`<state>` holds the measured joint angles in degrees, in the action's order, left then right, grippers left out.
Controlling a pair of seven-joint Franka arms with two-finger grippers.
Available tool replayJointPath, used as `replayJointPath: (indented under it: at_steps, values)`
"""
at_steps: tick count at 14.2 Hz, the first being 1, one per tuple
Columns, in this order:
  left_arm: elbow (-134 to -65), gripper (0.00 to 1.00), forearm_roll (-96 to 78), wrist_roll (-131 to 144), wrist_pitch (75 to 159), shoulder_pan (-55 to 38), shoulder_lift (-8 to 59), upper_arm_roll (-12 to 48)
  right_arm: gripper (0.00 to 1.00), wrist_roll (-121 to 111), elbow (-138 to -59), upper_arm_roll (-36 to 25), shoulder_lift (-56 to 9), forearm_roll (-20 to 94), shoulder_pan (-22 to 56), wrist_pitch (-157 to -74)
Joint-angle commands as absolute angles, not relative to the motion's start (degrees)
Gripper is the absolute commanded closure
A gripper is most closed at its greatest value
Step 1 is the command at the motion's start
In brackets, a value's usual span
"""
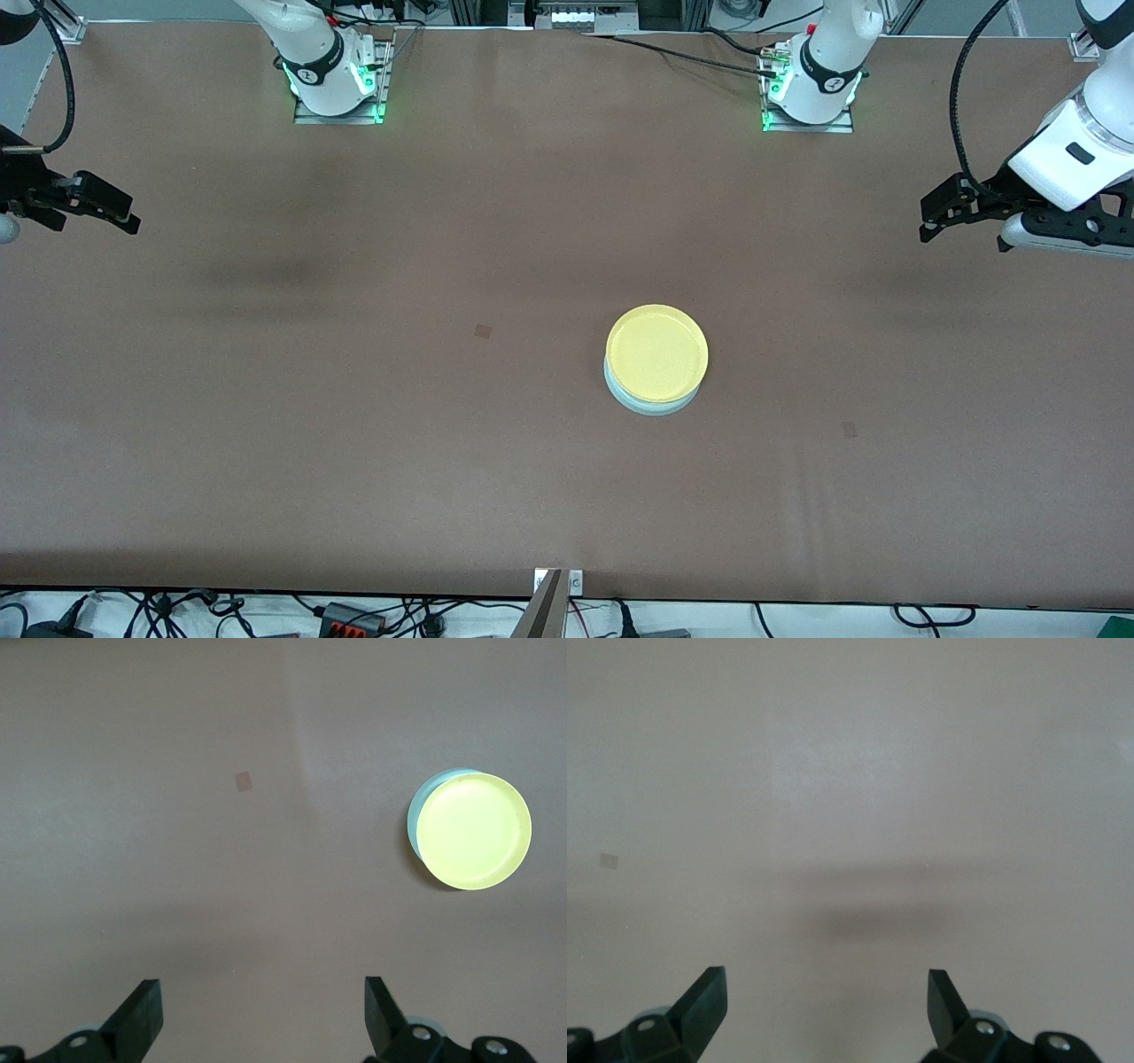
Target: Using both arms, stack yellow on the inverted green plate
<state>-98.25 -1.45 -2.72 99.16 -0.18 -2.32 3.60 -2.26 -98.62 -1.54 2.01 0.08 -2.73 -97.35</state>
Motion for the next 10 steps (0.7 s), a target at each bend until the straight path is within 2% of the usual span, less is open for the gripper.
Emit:
replayJointPath:
  at_steps: [1, 10]
  values:
    - [-96.42, 0.0, -2.9, -2.81, 98.26, -0.09, -1.93, 3.6, 0.0, -2.11, -99.67, -0.53, 2.9, -0.79, -3.43, -98.09]
    - [-96.15, 0.0, -2.9, -2.73, 98.26, -0.18, -1.58, 3.69, 0.0, -2.2, -100.55, -0.53, 3.16, -2.46, -1.93, -99.67]
